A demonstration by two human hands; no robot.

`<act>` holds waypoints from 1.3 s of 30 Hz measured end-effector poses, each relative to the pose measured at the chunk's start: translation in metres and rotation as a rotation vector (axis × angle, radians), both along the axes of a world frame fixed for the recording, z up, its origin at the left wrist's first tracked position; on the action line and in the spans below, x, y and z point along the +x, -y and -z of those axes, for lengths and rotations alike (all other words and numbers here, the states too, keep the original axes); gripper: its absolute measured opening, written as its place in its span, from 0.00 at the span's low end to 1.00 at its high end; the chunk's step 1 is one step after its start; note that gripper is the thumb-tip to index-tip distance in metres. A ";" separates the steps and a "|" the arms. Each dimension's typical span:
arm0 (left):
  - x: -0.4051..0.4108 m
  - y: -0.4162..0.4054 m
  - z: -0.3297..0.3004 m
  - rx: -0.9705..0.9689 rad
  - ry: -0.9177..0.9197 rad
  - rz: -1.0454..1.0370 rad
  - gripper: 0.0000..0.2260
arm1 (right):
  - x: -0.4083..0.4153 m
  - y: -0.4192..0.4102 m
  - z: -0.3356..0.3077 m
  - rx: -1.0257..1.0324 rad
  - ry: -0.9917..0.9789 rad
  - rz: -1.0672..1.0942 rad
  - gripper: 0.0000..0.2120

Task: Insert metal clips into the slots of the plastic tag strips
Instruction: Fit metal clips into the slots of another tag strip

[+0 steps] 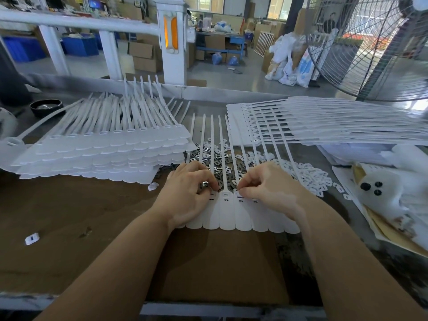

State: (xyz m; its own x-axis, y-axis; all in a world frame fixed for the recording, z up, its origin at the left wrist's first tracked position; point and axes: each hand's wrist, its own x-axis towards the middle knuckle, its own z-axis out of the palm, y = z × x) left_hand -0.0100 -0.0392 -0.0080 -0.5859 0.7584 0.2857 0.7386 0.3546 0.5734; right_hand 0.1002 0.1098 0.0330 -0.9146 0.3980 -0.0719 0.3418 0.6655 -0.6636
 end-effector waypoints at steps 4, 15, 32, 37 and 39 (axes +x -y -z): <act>0.001 0.001 -0.001 0.000 0.002 0.002 0.11 | 0.000 0.000 0.000 -0.016 -0.007 0.013 0.06; 0.001 0.001 -0.002 0.001 0.010 0.002 0.11 | -0.002 0.002 -0.004 -0.036 0.034 0.025 0.06; 0.001 0.000 0.000 0.005 0.003 -0.006 0.10 | -0.008 0.001 -0.008 -0.095 0.118 0.129 0.06; 0.000 0.000 0.000 0.025 0.021 0.003 0.10 | 0.006 -0.016 0.003 -0.023 -0.242 0.310 0.07; 0.000 -0.001 0.000 0.011 0.032 0.003 0.10 | 0.008 -0.022 0.003 0.088 -0.253 0.355 0.06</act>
State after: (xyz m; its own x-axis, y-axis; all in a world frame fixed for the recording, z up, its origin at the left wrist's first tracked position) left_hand -0.0103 -0.0386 -0.0075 -0.5927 0.7571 0.2747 0.7206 0.3461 0.6007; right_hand 0.1083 0.1321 0.0303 -0.7043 0.6854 0.1850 0.3933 0.5936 -0.7022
